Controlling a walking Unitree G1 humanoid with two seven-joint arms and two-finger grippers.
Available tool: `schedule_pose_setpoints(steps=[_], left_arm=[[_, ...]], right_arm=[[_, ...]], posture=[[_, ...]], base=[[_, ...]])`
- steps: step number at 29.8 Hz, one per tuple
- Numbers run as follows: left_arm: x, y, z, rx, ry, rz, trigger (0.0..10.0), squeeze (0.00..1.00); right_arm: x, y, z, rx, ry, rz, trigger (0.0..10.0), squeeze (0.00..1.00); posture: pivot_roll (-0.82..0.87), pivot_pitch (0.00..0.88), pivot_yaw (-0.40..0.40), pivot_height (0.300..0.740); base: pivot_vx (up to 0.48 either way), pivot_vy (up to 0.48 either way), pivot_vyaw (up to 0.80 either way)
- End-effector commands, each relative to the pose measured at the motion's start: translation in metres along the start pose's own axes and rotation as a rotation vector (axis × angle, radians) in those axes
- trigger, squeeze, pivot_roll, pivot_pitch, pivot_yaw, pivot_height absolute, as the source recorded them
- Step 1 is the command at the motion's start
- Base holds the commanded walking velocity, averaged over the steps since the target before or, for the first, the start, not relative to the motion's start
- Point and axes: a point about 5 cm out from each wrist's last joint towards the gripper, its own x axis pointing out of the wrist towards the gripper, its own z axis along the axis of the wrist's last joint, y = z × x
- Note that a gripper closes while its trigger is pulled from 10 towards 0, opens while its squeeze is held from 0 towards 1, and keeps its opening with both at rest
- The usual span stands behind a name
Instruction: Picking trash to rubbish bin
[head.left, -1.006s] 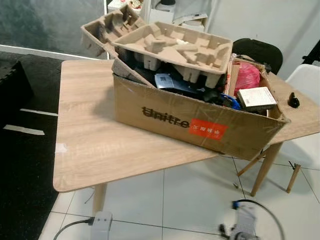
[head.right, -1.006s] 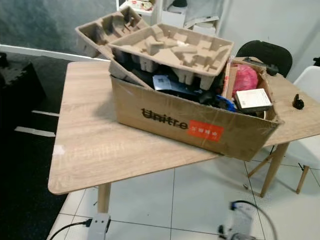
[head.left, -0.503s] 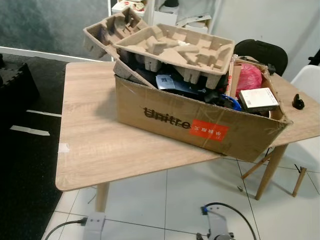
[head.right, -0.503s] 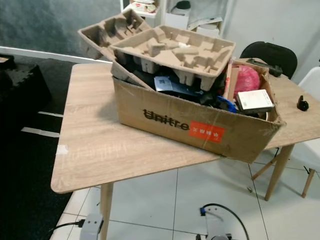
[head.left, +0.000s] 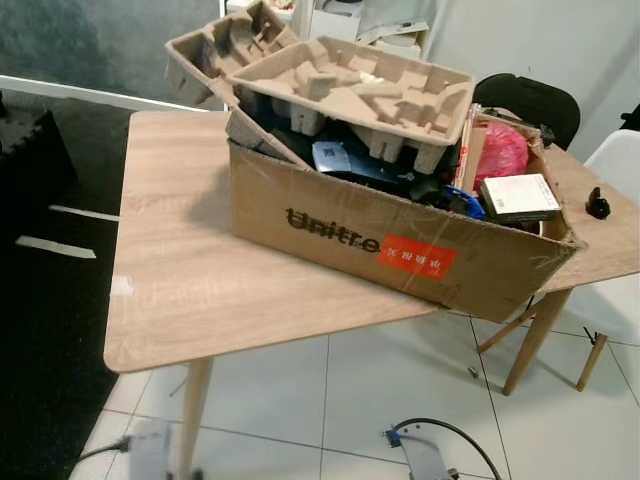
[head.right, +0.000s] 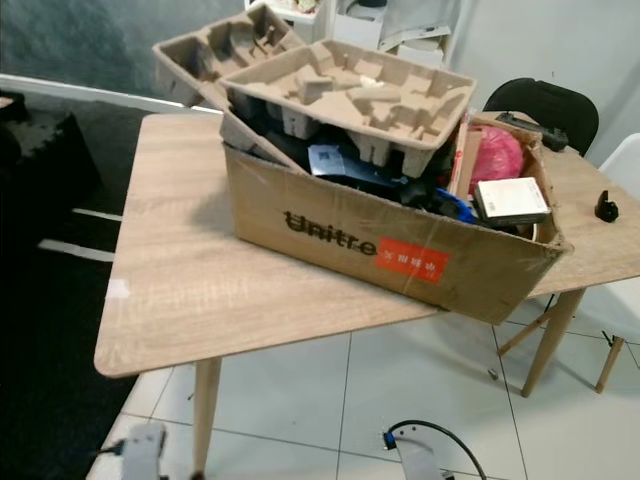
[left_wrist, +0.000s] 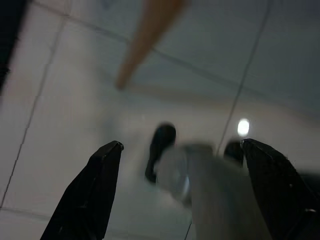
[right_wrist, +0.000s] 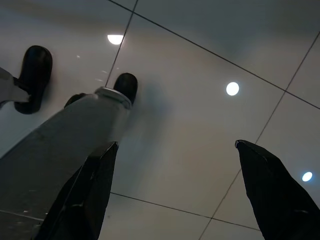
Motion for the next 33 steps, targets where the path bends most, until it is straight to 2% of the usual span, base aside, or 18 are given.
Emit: schedule_pose_setpoints(steps=[1,5,7,10,11,14,15,17,20,24,30,33], left_arm=[[-0.001,0.004,0.002,-0.018,-0.015,-0.003,10.0,0.00],[0.000,-0.006,-0.008,0.061,0.052,-0.040,10.0,0.00],[0.000,-0.008,-0.011,0.075,0.069,-0.050,10.0,0.00],[0.002,-0.030,-0.024,0.144,0.118,-0.133,10.0,0.00],[0.002,-0.030,-0.024,0.144,0.118,-0.133,10.0,0.00],[0.005,-0.034,-0.014,0.067,0.058,-0.149,10.0,0.00],[0.005,-0.036,-0.012,0.030,0.047,-0.184,10.0,0.00],[0.005,-0.039,-0.011,0.009,0.043,-0.211,10.0,0.00],[0.006,-0.049,-0.014,0.049,0.058,-0.285,10.0,0.00],[0.009,-0.067,-0.010,0.142,0.092,-0.379,10.0,0.00],[0.011,-0.081,-0.010,0.160,0.115,-0.444,10.0,0.00],[0.011,-0.084,-0.011,0.166,0.127,-0.445,10.0,0.00]], right_arm=[[-0.001,0.001,-0.008,0.012,0.025,0.004,10.0,0.00],[0.000,0.005,-0.002,0.058,0.001,0.011,10.0,0.00],[0.000,0.005,-0.002,0.070,-0.001,0.012,10.0,0.00],[0.001,0.017,-0.001,0.094,0.013,0.032,10.0,0.00],[0.001,0.017,-0.001,0.094,0.013,0.032,10.0,0.00],[0.002,0.039,0.008,-0.011,-0.009,0.133,10.0,0.00],[0.002,0.042,0.011,-0.034,-0.018,0.156,10.0,0.00],[0.002,0.043,0.013,-0.044,-0.023,0.166,10.0,0.00],[0.002,0.036,0.015,-0.019,-0.026,0.142,10.0,0.00],[0.002,0.015,0.013,0.051,-0.027,0.077,10.0,0.00],[0.000,0.002,0.004,0.106,-0.013,0.031,10.0,0.00],[0.000,-0.002,-0.001,0.115,-0.003,0.020,10.0,0.00]], posture=[[0.15,0.122,-0.087,0.740],[0.18,0.088,-0.061,0.740],[0.18,0.088,-0.061,0.740],[0.20,0.096,-0.082,0.740],[0.20,0.096,-0.082,0.740],[0.20,0.082,-0.096,0.740],[0.19,0.081,-0.095,0.740],[0.19,0.081,-0.095,0.740],[0.17,0.074,-0.082,0.740],[0.13,0.072,-0.068,0.740],[0.05,0.047,-0.060,0.740],[0.04,0.037,-0.068,0.740]], base=[[0.000,0.000,0.00],[0.000,0.000,0.00],[0.000,0.000,0.00],[0.000,0.000,0.00],[0.000,0.000,0.00],[0.000,0.000,0.00],[0.000,0.000,0.00],[0.000,0.000,0.00],[0.000,0.000,0.00],[0.000,0.000,0.00],[0.000,0.000,0.00],[0.000,0.000,0.00]])
